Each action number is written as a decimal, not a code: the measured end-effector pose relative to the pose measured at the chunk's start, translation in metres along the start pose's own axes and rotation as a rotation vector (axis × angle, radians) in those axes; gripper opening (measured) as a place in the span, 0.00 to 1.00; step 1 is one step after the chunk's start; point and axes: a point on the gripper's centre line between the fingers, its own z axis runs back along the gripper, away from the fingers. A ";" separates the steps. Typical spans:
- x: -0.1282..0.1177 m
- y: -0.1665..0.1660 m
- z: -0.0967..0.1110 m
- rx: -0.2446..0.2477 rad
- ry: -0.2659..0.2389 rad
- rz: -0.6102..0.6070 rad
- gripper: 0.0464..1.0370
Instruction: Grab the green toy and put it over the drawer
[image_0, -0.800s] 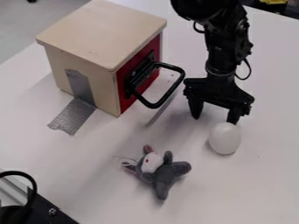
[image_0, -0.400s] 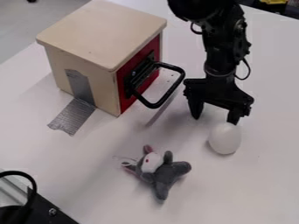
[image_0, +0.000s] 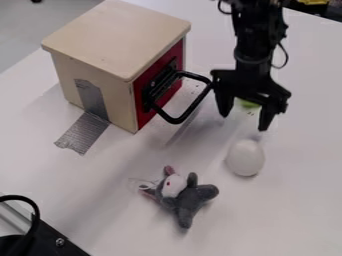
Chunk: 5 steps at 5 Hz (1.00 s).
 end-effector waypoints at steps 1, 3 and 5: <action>0.029 -0.001 0.016 0.002 -0.053 -0.067 0.96; 0.053 0.004 -0.006 0.048 0.005 -0.109 0.96; 0.048 0.019 -0.038 0.034 0.085 -0.080 0.93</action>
